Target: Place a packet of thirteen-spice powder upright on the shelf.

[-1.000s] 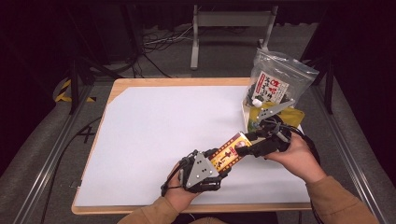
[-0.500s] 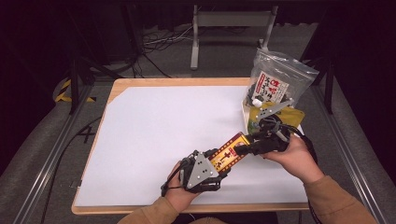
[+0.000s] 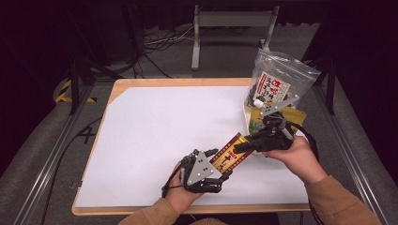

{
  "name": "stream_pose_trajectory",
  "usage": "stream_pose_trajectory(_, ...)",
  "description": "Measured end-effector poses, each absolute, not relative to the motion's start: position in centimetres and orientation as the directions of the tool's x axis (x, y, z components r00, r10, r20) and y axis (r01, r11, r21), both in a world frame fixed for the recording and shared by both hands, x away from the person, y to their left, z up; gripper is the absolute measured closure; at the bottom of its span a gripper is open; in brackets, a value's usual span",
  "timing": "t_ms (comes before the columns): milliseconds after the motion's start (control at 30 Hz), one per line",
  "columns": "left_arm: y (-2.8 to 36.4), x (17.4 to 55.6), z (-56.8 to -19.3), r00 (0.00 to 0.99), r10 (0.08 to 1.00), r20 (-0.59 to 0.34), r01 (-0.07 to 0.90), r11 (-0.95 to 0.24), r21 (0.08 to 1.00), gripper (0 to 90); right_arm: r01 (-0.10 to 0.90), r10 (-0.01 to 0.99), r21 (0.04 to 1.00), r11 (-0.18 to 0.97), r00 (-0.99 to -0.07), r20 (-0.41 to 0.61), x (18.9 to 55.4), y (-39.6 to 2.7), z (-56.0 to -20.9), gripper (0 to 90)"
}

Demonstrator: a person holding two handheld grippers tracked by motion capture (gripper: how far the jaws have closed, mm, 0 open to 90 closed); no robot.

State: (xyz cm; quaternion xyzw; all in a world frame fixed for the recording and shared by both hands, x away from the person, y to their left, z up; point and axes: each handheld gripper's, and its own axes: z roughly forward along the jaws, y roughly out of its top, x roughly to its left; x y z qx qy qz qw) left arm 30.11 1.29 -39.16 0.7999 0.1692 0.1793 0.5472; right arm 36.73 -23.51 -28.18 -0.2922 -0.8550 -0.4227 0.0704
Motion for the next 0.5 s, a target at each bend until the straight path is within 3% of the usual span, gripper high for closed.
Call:
stream_pose_trajectory(167,2.0,30.6,-38.9,0.885,0.459,0.081,0.094,-0.345,0.934,16.5,0.531,0.453,0.696,0.483,-0.832,0.321,36.6,-23.9,-27.2,67.7)
stream_pose_trajectory(500,4.0,31.2,-38.4,0.879,0.474,0.049,0.126,-0.330,0.936,16.1,0.406,0.478,0.716,0.568,-0.871,0.115,35.8,-25.2,-24.7,67.7)
